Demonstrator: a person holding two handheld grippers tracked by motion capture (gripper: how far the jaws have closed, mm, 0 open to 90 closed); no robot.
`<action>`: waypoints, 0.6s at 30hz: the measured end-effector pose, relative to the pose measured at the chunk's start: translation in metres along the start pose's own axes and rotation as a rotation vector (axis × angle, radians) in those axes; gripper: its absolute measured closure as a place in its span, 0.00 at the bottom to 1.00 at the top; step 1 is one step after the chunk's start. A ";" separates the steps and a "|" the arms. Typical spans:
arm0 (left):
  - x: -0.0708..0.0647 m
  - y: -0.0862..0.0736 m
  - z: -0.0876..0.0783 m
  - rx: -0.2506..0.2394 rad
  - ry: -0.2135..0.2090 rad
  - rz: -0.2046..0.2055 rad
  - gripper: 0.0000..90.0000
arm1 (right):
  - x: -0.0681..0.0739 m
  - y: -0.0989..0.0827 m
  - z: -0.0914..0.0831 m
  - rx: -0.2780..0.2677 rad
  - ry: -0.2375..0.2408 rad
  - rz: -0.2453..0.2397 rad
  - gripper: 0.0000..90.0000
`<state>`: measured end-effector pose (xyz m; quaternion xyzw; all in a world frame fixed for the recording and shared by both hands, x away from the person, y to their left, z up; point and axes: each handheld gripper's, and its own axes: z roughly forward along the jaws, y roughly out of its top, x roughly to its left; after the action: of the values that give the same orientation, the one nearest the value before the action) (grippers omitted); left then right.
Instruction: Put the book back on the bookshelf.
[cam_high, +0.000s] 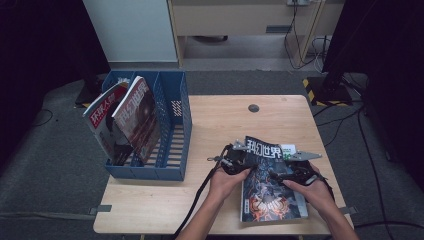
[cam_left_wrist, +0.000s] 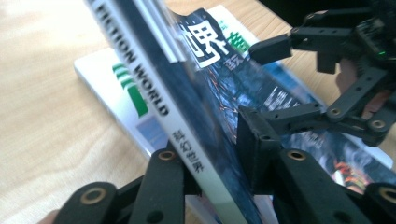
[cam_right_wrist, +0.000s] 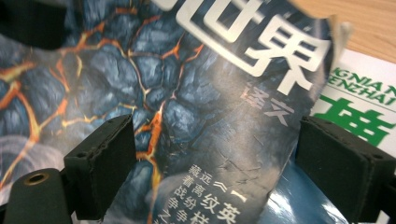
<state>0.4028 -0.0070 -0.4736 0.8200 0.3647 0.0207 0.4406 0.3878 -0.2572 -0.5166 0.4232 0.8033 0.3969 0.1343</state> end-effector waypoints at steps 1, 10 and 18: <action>0.000 0.000 0.000 0.000 0.000 0.000 0.82 | 0.000 0.000 -0.001 -0.005 0.006 -0.003 0.14; 0.000 0.007 -0.022 -0.019 0.008 0.075 0.86 | 0.001 0.001 0.002 0.011 0.058 0.004 0.05; -0.004 0.011 -0.034 -0.061 -0.014 0.114 0.89 | 0.003 0.005 0.007 -0.010 0.137 -0.005 0.11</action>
<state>0.3942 0.0109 -0.4439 0.8258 0.3137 0.0512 0.4658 0.3925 -0.2494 -0.5168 0.3922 0.8097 0.4288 0.0819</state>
